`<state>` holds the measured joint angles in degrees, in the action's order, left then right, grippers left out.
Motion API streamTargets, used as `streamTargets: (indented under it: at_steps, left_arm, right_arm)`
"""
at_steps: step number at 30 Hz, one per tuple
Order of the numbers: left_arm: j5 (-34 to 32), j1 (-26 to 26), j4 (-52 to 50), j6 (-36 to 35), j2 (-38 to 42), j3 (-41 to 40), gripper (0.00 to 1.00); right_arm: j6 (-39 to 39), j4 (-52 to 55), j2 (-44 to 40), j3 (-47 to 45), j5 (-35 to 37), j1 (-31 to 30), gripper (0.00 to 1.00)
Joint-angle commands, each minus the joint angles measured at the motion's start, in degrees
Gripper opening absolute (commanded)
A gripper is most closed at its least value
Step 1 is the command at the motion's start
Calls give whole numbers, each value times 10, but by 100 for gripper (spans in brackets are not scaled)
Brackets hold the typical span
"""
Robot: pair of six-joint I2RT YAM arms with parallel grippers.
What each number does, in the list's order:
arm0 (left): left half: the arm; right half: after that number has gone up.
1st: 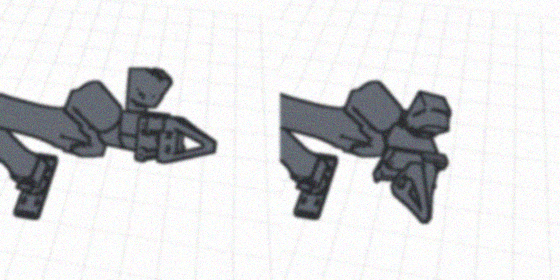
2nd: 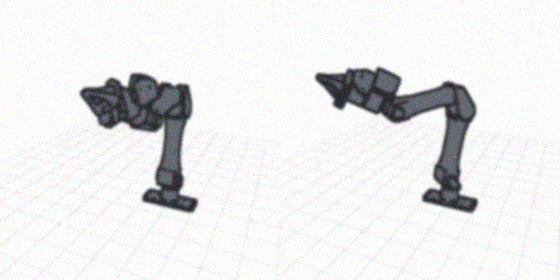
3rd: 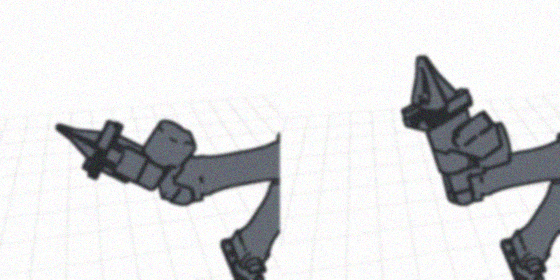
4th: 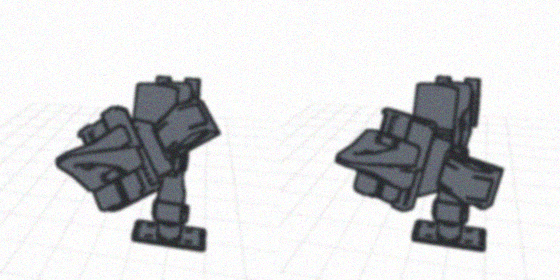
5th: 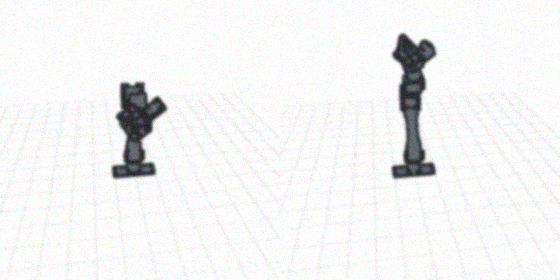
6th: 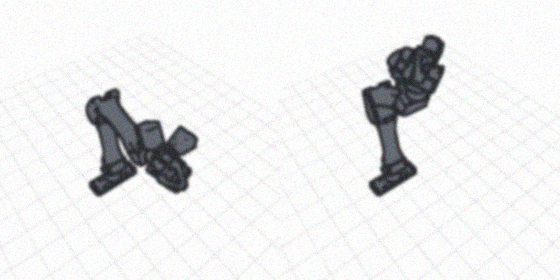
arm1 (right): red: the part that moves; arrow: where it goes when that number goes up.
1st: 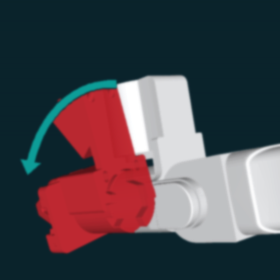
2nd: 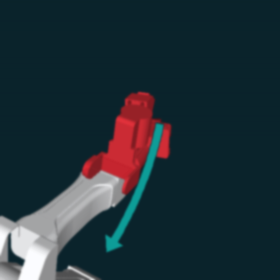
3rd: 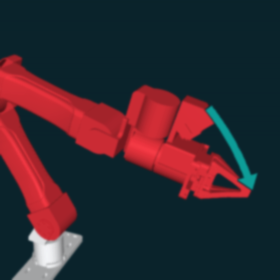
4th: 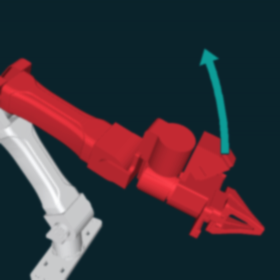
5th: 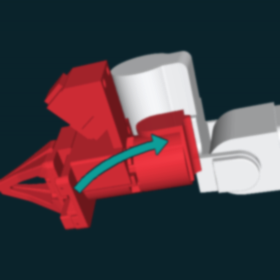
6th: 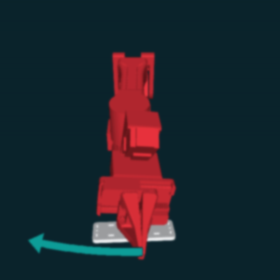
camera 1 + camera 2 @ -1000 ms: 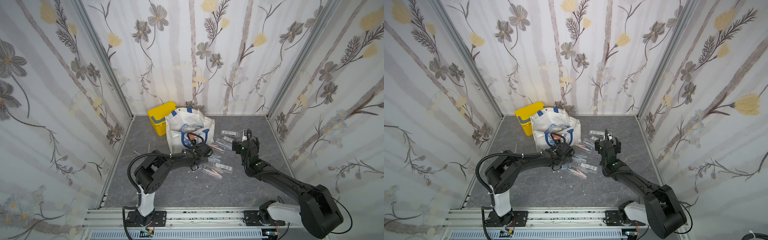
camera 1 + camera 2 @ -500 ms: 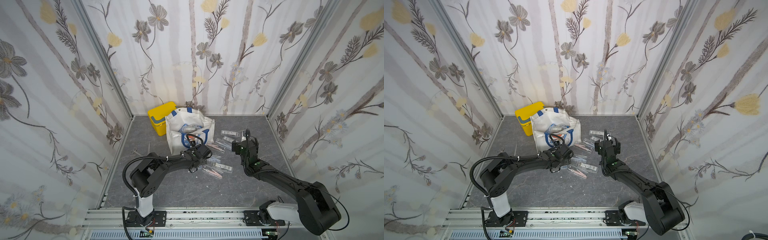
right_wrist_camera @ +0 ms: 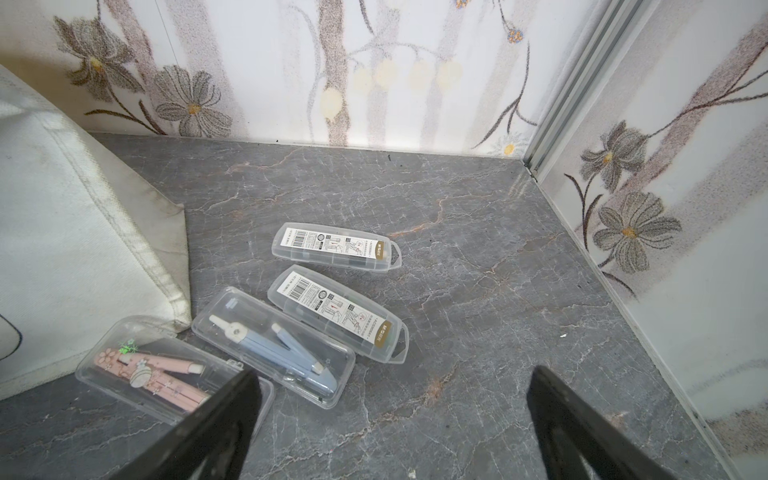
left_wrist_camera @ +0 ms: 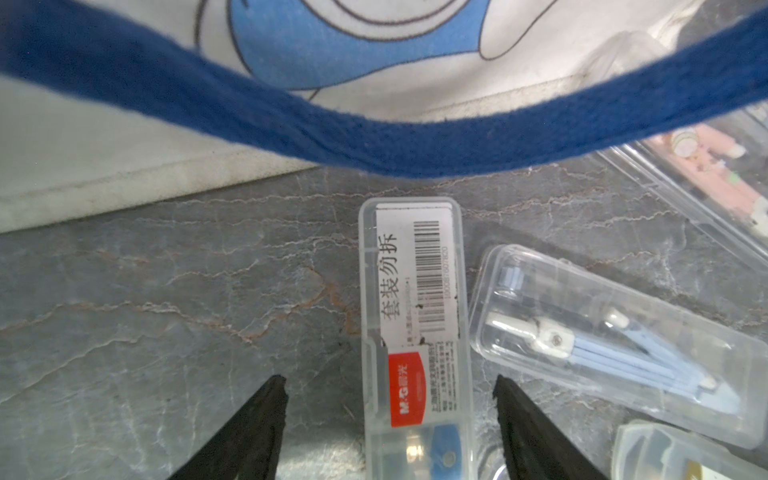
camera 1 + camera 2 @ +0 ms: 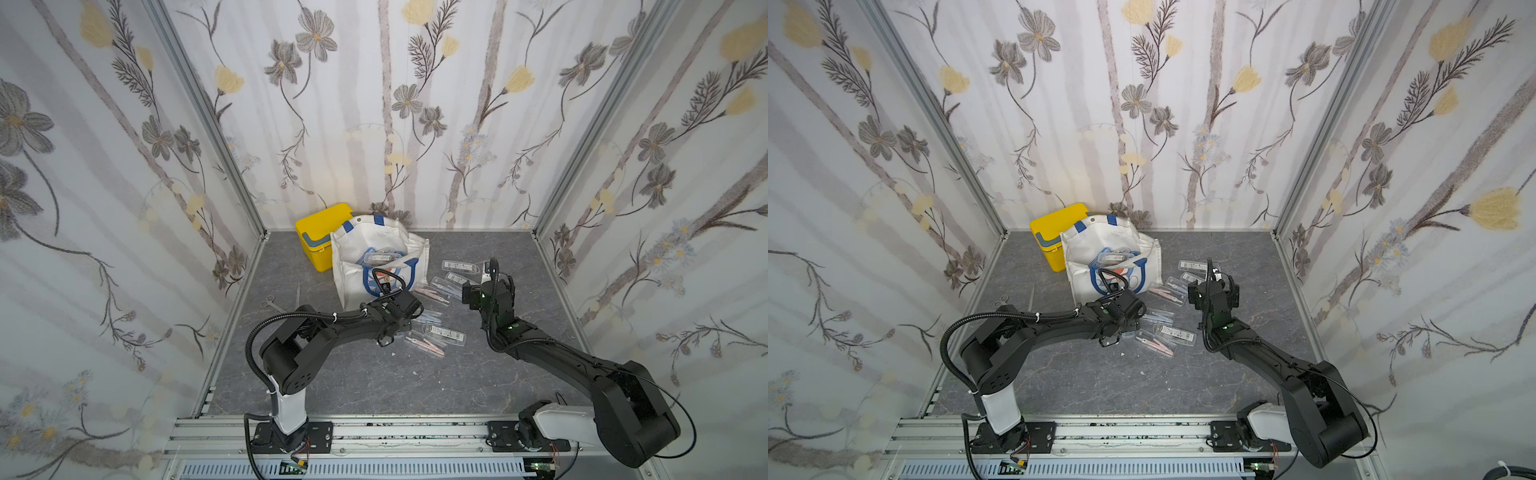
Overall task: Put the compass set into the canvas bag
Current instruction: Pick up the compass set at the center of the board.
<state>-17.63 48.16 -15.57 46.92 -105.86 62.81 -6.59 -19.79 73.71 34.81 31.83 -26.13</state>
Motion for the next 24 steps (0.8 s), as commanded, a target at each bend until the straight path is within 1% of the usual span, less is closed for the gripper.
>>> streamTargets:
  at_steps: [1,8,14,17,19,24]
  left_arm:
    - [6,-6,-1,0,-8,7,75]
    - [9,-10,-8,-4,-25,18,72]
    - [10,-10,-20,-3,-44,35,64]
    - [11,-10,-28,-5,-52,38,59]
    - [10,-10,-30,-4,-52,37,57]
    - [8,-8,-22,-4,-45,28,48]
  right_arm:
    - [-8,-14,2,-2,1,0,99]
    - [-9,-16,4,-3,0,0,100]
    - [-10,-16,5,-7,0,1,99]
    - [-9,-17,3,-9,1,1,100]
    - [-9,-16,1,-10,2,1,100]
    - [-9,-17,-1,-11,3,1,99]
